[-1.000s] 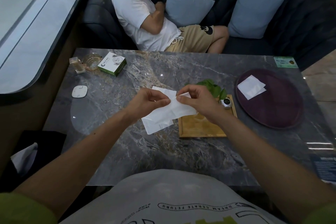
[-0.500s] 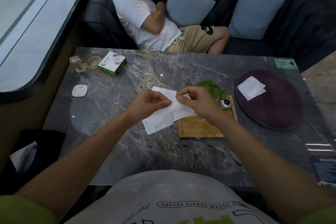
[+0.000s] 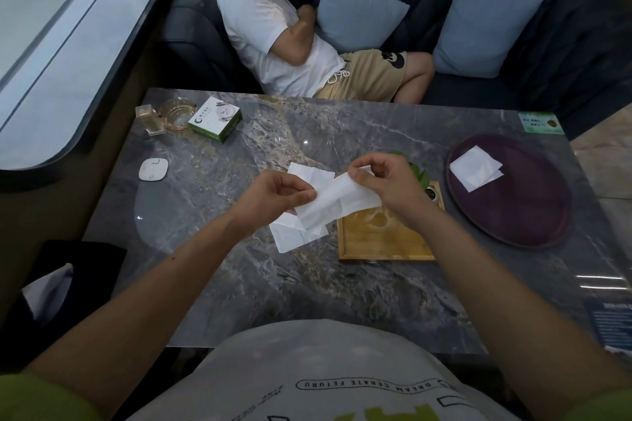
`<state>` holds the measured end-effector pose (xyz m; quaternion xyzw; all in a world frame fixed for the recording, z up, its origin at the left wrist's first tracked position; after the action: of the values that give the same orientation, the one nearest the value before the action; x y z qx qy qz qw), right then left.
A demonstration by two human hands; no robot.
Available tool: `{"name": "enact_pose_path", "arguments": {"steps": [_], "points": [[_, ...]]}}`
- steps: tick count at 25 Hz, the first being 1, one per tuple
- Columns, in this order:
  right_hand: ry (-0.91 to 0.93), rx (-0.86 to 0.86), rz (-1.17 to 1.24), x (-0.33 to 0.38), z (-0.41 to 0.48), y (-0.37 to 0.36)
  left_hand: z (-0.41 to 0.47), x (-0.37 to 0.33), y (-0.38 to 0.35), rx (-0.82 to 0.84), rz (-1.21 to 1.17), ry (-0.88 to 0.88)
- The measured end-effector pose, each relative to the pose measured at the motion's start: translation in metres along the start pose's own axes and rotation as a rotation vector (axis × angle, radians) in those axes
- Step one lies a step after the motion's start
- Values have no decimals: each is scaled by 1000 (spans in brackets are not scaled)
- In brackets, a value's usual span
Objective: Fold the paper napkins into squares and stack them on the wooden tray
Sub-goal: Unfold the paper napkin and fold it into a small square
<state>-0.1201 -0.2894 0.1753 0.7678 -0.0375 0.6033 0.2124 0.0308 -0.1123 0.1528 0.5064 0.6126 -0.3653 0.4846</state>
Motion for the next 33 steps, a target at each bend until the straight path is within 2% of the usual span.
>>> {"name": "enact_pose_path", "arguments": {"steps": [8,15,21,27,33], "points": [[4,-12,27,0,-2,5,-5,5,4,-22,-3,28],[3,146,24,5,1,-10,-3,-9,-3,51,-18,7],[2,169,30,8,0,-15,-2,-7,-6,61,9,-28],[-183,260,268,-6,-8,-12,-3,-6,-3,-26,-99,-8],[-150,257,441,-15,-12,-11,-4,-3,-3,-65,-188,16]]}}
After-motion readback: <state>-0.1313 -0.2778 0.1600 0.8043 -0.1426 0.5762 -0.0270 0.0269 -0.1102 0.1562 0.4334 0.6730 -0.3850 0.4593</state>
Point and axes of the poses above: each hand's wrist, its own z-axis towards the middle knuckle, its own y-axis out of the back of the hand, x = y × z, the point moved 1 cm from there along z, towards the middle knuckle, and after that the axes turned 13 degrees about x, right-handed, at the moved point
